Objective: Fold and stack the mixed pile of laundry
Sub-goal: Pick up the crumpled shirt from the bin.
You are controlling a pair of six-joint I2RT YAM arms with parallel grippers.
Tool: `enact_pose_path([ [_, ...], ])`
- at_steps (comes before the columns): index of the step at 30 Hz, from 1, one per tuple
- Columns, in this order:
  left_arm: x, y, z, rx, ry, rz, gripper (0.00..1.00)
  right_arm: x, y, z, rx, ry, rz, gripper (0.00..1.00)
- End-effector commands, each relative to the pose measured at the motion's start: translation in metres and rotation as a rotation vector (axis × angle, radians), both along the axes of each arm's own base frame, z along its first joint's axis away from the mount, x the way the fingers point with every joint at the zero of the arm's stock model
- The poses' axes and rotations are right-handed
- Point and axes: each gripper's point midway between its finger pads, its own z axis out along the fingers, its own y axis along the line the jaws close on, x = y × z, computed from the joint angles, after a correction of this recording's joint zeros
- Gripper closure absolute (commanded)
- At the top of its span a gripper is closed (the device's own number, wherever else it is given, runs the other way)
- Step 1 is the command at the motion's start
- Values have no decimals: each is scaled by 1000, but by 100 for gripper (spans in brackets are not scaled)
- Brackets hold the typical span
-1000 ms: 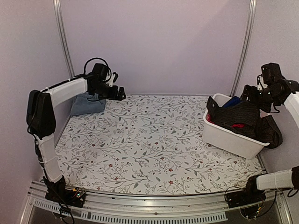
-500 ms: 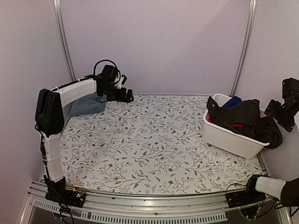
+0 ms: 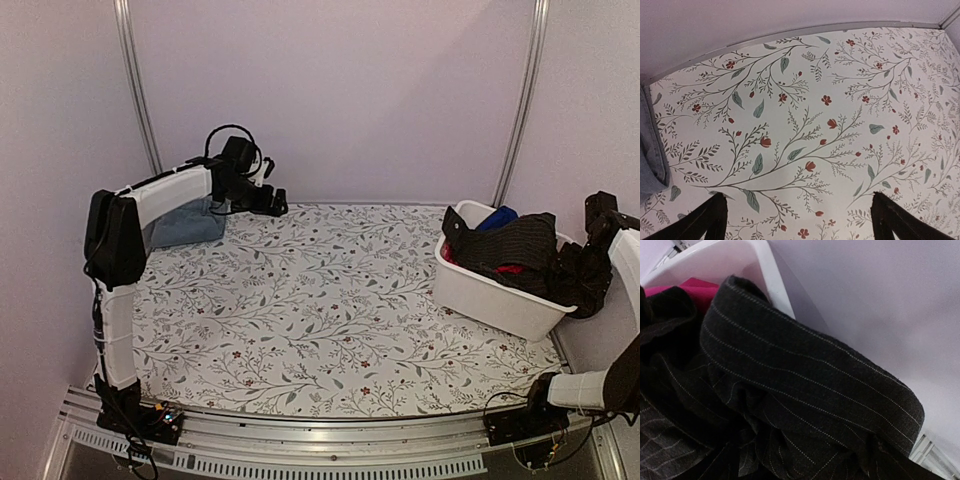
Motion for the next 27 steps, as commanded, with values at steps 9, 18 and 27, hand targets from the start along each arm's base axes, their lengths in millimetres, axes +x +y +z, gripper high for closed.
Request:
enact_pose_path([
  [9,3,5,0,39,-12,6,0,26,-18,27,-86,-83,6,61],
  [18,2,10,-3,38,-15,23,0,49,-17,67,-97,-180,69,100],
  [27,7,4,5,-8,-22,19,0,94,19,204,-86,-617,301,100],
])
